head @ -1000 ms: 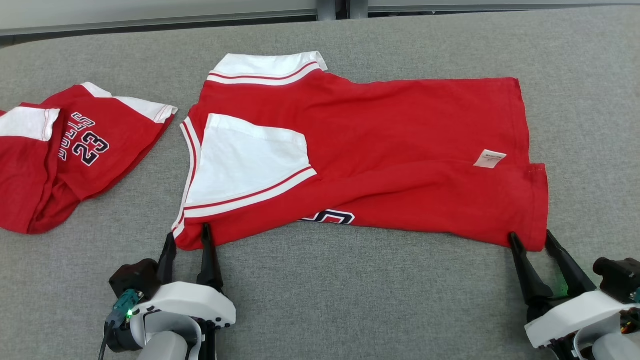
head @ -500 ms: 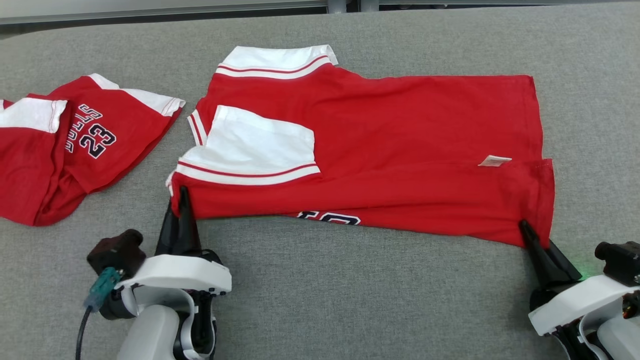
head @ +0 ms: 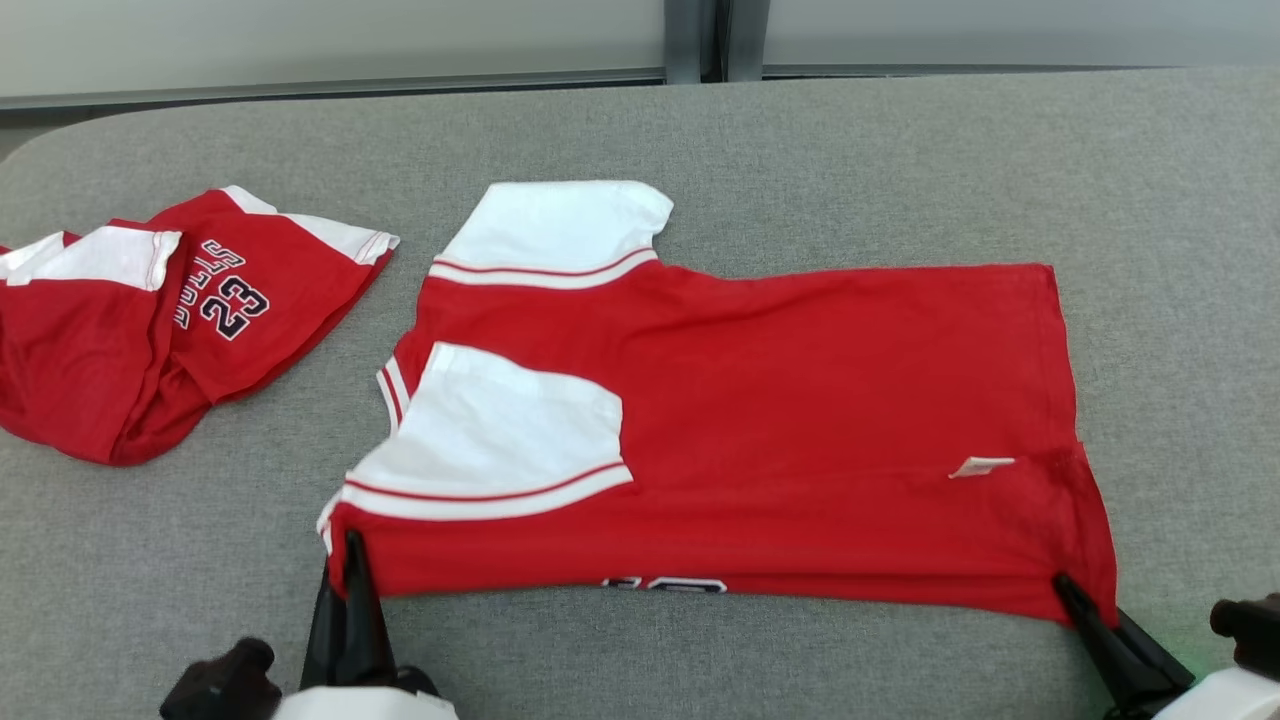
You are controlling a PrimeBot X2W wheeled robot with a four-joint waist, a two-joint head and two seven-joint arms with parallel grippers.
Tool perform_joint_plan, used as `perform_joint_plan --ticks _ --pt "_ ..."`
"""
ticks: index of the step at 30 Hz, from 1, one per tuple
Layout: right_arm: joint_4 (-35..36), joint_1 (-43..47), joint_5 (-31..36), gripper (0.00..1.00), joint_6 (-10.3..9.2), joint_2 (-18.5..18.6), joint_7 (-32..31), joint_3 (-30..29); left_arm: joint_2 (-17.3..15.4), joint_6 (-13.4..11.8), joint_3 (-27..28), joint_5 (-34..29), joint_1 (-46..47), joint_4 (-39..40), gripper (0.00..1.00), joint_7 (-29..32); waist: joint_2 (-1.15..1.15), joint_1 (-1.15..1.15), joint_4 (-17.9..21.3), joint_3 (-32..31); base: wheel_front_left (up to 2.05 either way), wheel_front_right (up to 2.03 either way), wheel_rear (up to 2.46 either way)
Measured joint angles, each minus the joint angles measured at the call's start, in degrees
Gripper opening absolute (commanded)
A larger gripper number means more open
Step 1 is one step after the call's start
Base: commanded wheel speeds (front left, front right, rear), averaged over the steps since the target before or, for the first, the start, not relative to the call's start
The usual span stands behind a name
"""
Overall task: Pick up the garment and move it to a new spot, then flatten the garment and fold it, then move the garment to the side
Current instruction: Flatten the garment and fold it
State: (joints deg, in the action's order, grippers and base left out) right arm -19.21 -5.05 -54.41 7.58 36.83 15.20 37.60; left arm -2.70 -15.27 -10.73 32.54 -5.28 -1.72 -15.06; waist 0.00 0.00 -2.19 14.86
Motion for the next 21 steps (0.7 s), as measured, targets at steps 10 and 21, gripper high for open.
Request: perform_joint_plan --ticks 10,21 --pt "-2.0 2.1 -0.4 0.29 0.01 1.3 0.1 2.0 0.0 -1.7 -3.0 3.9 -7.4 -0.3 0.7 0.0 0.0 0.0 -1.2 -2.6 0.0 0.0 0.0" --pt "2.4 1.6 5.8 1.0 -0.07 -1.6 -0.1 -9.8 -0.1 -1.2 -0.5 -7.1 -2.5 0.5 1.0 0.0 0.0 0.0 1.0 -3.8 0.0 0.0 0.0"
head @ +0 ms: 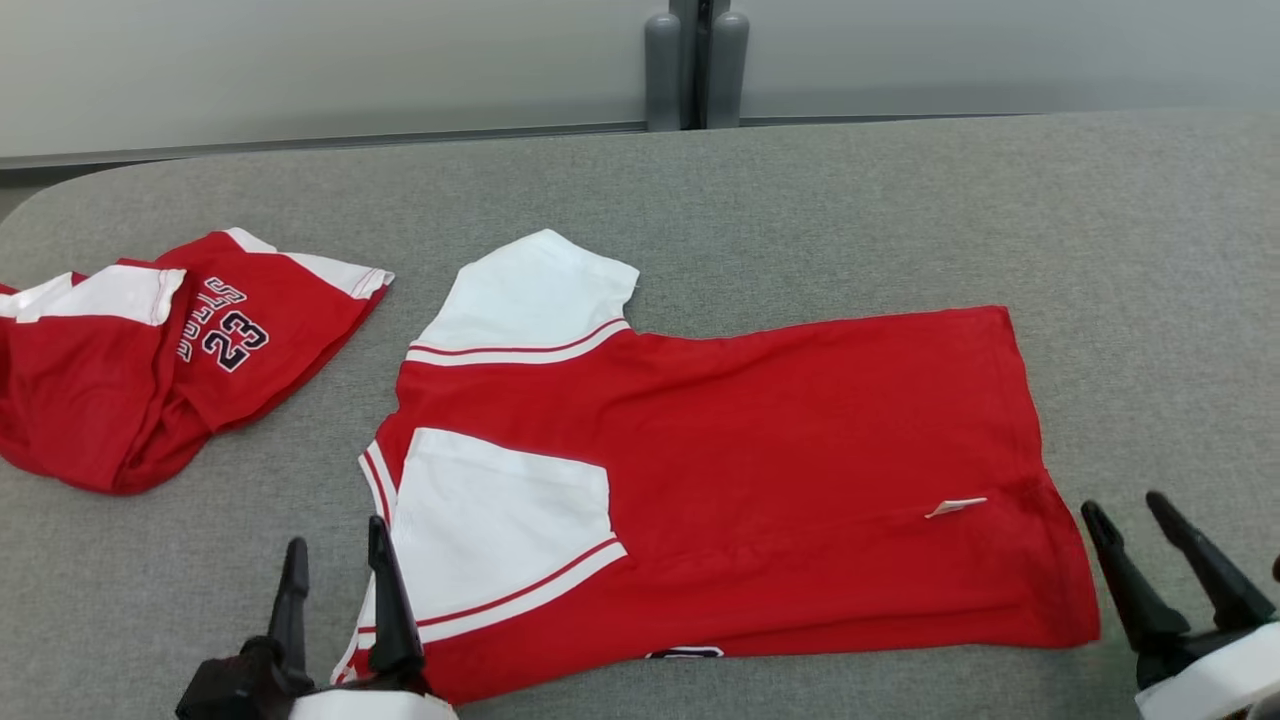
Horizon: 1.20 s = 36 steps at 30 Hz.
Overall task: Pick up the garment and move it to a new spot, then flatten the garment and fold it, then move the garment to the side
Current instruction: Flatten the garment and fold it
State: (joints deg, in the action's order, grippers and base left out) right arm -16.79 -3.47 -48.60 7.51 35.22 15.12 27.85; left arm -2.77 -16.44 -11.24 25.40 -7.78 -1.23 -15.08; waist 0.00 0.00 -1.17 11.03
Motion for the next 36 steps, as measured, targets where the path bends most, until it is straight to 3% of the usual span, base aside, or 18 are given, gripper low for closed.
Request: perform_joint_plan --ticks 6,12,29,36 --pt "7.2 2.0 9.3 1.0 -0.01 -3.9 0.0 -11.4 0.0 -0.7 0.4 -8.3 1.7 5.6 1.0 0.0 0.0 0.0 1.3 -0.9 0.0 0.0 0.0" --pt "13.1 3.6 15.1 1.0 -0.01 -6.8 0.0 -17.3 -0.1 -0.3 0.0 -13.4 3.0 6.0 1.0 0.0 0.0 0.0 1.7 -2.2 0.0 0.0 0.0" --pt "15.2 5.0 17.5 1.0 -0.01 -9.0 -0.5 -19.2 -1.7 -0.2 -1.3 -16.3 4.7 2.1 1.0 0.0 0.0 0.0 1.2 -2.5 0.0 0.0 0.0" --pt "15.4 4.9 16.8 1.0 -0.01 -8.3 -0.5 -19.4 -2.5 1.2 -2.4 -16.8 9.7 1.3 1.0 2.4 0.0 0.0 1.0 -0.6 0.0 0.0 0.0"
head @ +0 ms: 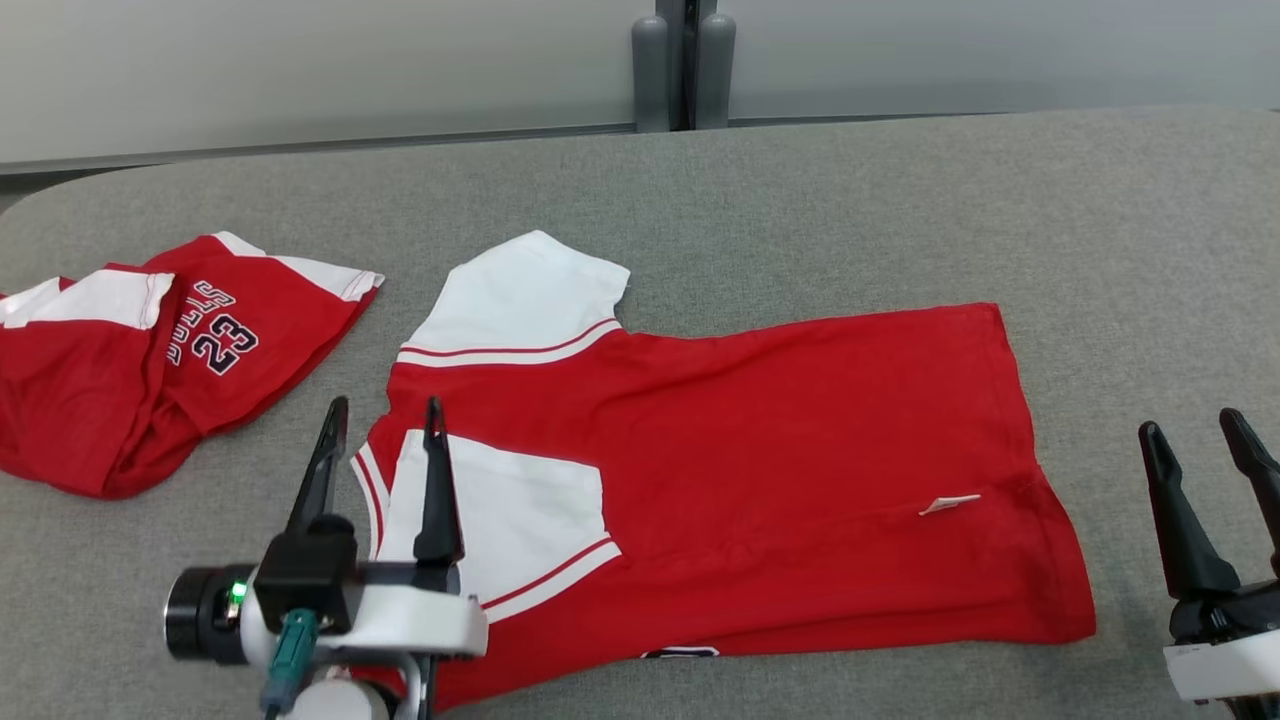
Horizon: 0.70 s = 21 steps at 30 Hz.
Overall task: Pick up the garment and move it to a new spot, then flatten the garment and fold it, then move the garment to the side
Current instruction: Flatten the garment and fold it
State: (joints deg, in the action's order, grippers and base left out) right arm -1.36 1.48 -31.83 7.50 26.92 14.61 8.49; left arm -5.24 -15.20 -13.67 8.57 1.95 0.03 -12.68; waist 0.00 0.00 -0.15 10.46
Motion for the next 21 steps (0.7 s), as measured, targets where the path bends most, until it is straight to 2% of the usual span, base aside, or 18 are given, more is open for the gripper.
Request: perform_joint_plan --ticks 4,9,17,21 --pt "0.7 -0.6 -1.1 1.0 0.0 1.5 0.0 -0.2 0.2 1.6 -1.6 -0.4 8.0 -2.0 1.0 3.4 0.0 0.0 -0.1 2.5 0.0 0.0 0.0" --pt "1.8 -2.7 -2.9 1.0 0.0 3.7 0.1 0.6 1.0 3.8 -2.9 0.8 20.8 -9.5 1.0 7.6 0.0 0.0 0.5 6.7 0.0 0.0 0.0" --pt "1.9 -6.9 -5.5 1.0 0.0 5.7 0.3 2.9 1.9 7.1 -2.7 4.5 37.7 -29.2 1.0 10.9 0.0 0.0 3.4 13.0 0.0 0.0 0.0" --pt "1.9 -9.1 -6.5 1.0 0.0 5.9 0.3 4.1 2.0 7.7 -1.7 6.2 45.5 -41.2 1.0 12.7 0.0 0.0 5.6 16.1 0.0 0.0 0.0"
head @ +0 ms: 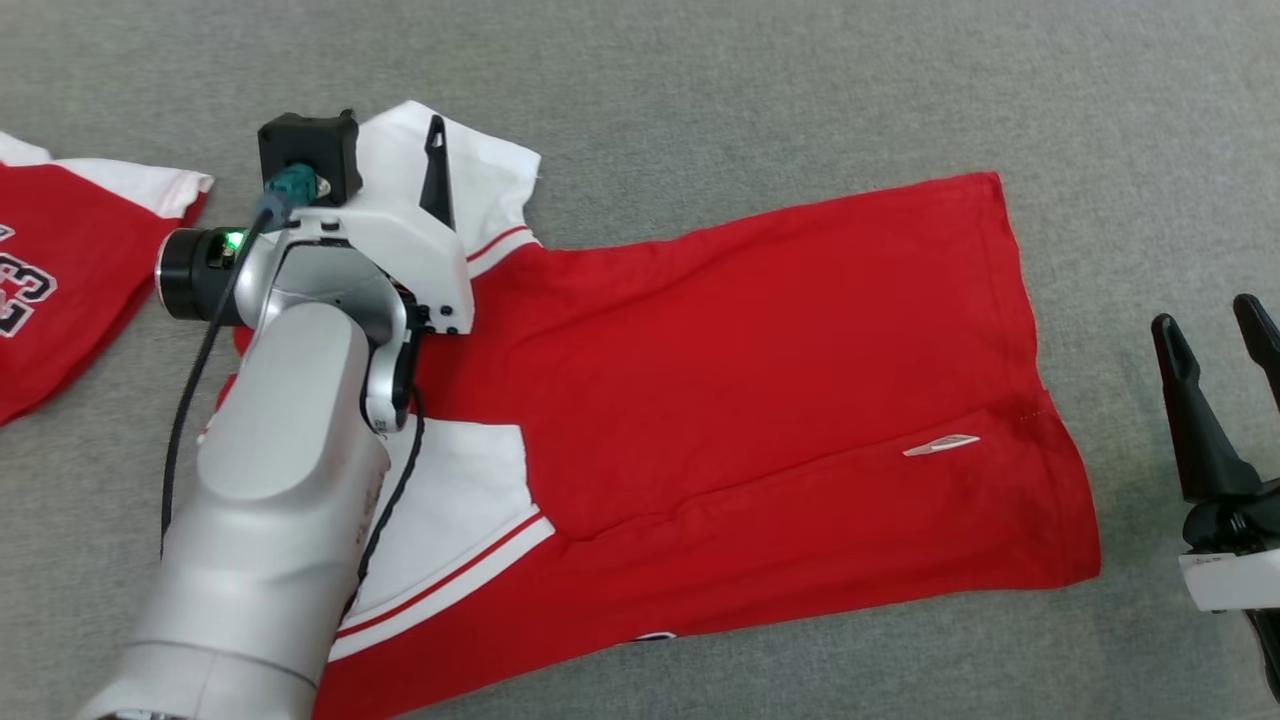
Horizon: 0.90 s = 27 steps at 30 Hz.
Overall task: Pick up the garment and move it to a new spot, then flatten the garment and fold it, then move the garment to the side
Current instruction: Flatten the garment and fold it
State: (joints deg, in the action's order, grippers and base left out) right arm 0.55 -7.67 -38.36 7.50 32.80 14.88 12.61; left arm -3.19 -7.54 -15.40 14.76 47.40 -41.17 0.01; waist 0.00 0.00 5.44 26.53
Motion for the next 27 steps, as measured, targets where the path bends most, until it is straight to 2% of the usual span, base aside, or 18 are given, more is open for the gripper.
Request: perform_joint_plan --ticks 4,5,6,7,11,18,21,26,27 --pt "-0.5 -1.1 -0.5 1.0 0.0 0.0 0.0 1.1 0.0 -0.7 1.2 1.3 3.6 -7.8 1.0 2.1 0.0 0.0 1.6 1.7 0.0 0.0 0.0" --pt "-0.6 -1.3 -0.6 1.0 0.0 0.0 0.0 1.2 0.0 -0.7 1.4 1.7 4.7 -9.0 0.89 2.6 0.0 0.0 1.8 2.0 0.0 0.0 0.0" --pt "-0.8 -1.4 -0.7 1.0 0.0 0.0 0.1 1.3 0.0 -0.8 1.5 2.0 5.7 -10.1 0.38 2.7 0.0 0.0 2.0 2.2 0.0 0.0 0.0" --pt "-1.1 -1.5 -0.9 1.0 0.0 0.1 0.1 1.3 0.0 -1.2 1.6 2.0 6.3 -11.0 0.0 2.5 0.0 0.0 2.2 2.4 0.0 0.0 0.0" --pt "-2.1 -1.7 -1.4 1.0 0.0 0.6 0.1 1.0 0.3 -1.0 0.3 2.1 7.7 -13.5 0.0 1.8 0.0 0.0 1.6 2.4 0.0 0.0 0.0" --pt "-5.0 -4.9 -4.2 1.0 0.0 3.4 0.1 2.2 0.4 -0.8 -1.3 2.5 8.6 -14.8 0.0 -4.5 0.0 0.0 -0.5 2.0 0.0 0.0 0.0" --pt "-7.4 -8.8 -5.7 1.0 0.0 5.9 0.1 5.1 0.4 -0.7 -2.4 4.1 9.4 -13.7 0.0 -7.2 0.0 0.0 -1.8 2.2 0.0 0.0 0.0" --pt "-12.2 -17.1 -8.7 1.0 0.0 9.6 -0.3 14.5 0.4 -1.1 -7.3 9.2 9.4 -10.1 0.0 -9.6 0.0 0.0 -4.2 3.0 0.0 0.0 0.0" --pt "-12.2 -17.1 -8.7 1.0 0.0 9.6 -0.3 14.5 0.4 -1.1 -7.3 9.2 9.4 -10.1 0.0 -9.6 0.0 0.0 -4.2 3.0 0.0 0.0 0.0"
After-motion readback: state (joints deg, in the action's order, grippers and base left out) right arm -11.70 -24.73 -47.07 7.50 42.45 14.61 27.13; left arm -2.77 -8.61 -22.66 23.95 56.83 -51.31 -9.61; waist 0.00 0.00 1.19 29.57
